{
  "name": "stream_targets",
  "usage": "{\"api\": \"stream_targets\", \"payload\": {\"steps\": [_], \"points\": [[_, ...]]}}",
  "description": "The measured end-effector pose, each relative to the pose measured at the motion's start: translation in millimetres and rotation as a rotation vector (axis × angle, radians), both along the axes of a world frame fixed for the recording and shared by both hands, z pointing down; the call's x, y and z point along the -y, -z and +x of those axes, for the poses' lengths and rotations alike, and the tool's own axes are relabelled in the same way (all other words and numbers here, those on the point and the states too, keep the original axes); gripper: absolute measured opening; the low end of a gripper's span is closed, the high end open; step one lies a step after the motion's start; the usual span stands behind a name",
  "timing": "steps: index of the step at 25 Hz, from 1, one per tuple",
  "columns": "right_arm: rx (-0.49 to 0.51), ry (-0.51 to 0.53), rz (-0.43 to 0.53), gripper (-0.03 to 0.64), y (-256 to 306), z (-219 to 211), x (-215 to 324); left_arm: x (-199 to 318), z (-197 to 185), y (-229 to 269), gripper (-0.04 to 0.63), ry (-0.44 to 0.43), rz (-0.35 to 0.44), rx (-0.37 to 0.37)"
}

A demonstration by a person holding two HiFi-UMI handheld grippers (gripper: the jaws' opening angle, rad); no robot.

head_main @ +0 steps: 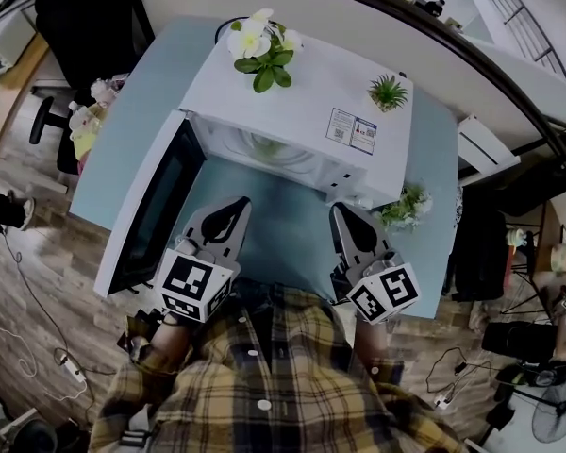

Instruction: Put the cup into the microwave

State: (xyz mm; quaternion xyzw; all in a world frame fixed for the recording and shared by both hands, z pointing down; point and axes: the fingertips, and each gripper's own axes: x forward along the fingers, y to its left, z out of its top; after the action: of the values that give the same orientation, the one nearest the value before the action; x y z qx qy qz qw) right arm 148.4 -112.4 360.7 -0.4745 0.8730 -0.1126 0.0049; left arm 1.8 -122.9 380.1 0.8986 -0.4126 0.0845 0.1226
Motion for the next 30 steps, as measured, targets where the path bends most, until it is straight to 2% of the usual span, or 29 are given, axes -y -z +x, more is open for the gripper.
{"api": "stream_targets", "payload": {"steps": [3, 30], "points": [[0.028, -0.002, -0.011, 0.003, -1.1, 0.6, -1.2, -2.2, -1.2, 1.4, -0.009, 0.005, 0.002, 0.002], [0.046, -0.002, -0.011, 0.003, -10.7, 1.0, -13.1, -14.2, -5.6, 0.4, -0.009, 0.045, 0.015, 0.023]]}}
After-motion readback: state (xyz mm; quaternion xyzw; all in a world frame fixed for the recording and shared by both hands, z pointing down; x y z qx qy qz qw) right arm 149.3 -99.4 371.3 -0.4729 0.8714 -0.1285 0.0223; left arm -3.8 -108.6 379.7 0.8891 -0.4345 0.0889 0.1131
